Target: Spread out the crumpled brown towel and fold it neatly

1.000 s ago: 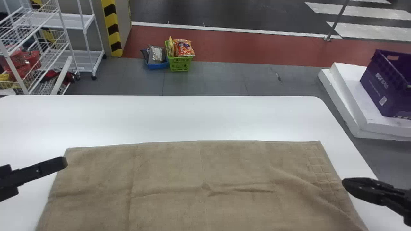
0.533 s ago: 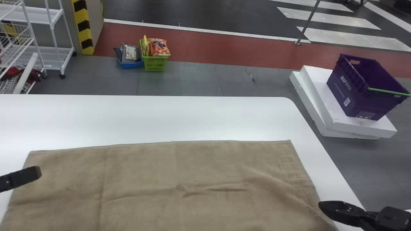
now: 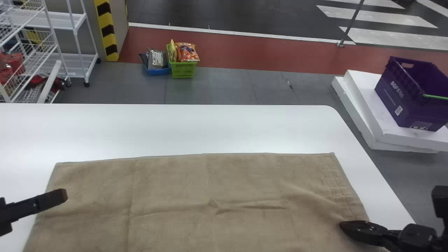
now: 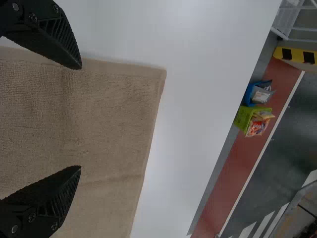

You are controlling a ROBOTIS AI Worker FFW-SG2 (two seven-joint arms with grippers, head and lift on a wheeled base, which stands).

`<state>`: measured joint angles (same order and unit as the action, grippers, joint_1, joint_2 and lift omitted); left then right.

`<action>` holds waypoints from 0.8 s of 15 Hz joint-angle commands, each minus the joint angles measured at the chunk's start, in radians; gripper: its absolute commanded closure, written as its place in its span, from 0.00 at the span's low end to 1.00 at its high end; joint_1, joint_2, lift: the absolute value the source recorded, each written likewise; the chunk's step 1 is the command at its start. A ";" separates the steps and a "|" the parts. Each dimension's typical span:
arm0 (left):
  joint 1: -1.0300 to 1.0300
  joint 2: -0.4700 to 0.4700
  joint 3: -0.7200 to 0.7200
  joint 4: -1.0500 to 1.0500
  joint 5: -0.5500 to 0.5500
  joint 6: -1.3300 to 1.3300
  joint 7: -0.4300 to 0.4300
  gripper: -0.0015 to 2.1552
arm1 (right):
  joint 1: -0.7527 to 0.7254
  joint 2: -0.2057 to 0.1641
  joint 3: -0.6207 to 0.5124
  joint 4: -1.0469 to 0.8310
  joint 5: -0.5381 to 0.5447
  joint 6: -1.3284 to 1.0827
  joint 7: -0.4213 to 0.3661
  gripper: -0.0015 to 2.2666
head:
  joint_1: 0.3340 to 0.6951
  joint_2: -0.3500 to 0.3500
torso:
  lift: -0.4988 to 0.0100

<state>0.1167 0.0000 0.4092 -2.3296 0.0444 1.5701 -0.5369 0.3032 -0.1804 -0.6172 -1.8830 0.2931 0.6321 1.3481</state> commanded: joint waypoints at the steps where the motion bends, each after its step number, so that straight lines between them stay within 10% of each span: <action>1: 0.001 -0.003 -0.001 -0.004 0.000 0.001 0.000 0.05 | -0.036 -0.004 0.016 0.038 0.020 0.008 -0.026 0.74 | 1.00 0.26 | 0.73; 9: 0.009 -0.002 -0.003 -0.008 -0.001 0.001 0.002 0.05 | 0.019 0.007 -0.029 -0.062 -0.072 0.058 -0.018 0.74 | 1.00 0.27 | 0.73; 12: -0.022 0.000 -0.023 0.018 -0.001 -0.018 0.003 0.05 | -0.041 0.010 -0.049 -0.062 -0.094 0.054 -0.041 0.36 | 1.00 0.25 | 0.73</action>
<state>0.1107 0.0000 0.3977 -2.3278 0.0429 1.5683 -0.5342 0.2965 -0.1721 -0.6602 -1.9456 0.2093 0.6891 1.3143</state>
